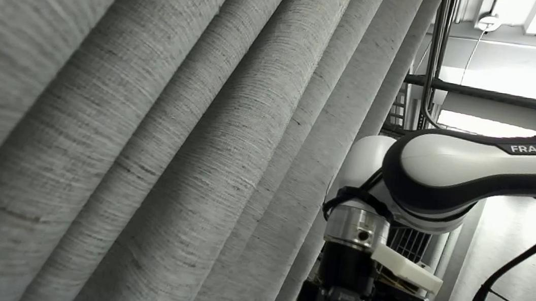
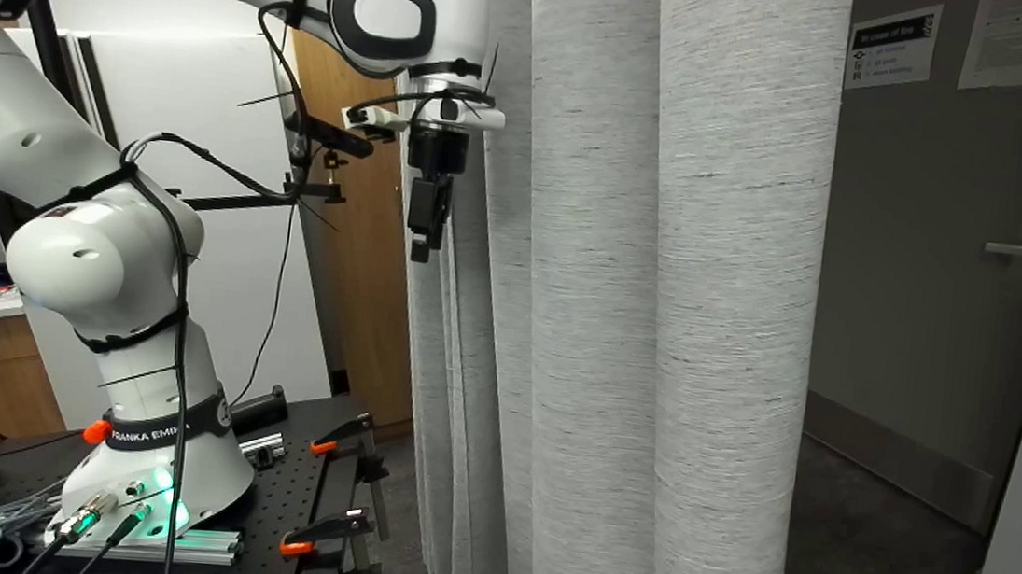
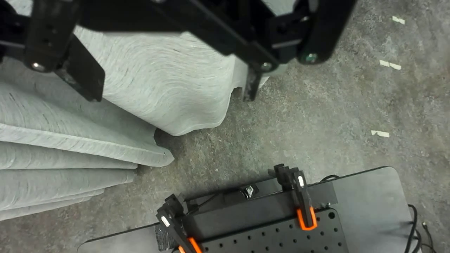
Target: Move the curtains to the left
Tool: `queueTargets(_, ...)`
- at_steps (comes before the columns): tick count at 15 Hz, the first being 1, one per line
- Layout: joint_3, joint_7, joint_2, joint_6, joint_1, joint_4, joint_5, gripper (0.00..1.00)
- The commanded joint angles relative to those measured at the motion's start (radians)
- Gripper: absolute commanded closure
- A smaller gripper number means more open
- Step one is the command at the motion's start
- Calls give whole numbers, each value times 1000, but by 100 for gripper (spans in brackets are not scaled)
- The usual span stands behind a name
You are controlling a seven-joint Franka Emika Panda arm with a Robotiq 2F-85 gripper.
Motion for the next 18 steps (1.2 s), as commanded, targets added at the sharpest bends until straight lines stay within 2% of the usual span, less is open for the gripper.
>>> queueTargets(1,4,-14,-10,-2,-15,-5,5,0)
queueTargets(18,5,-11,-23,8,-21,-16,-1,0)
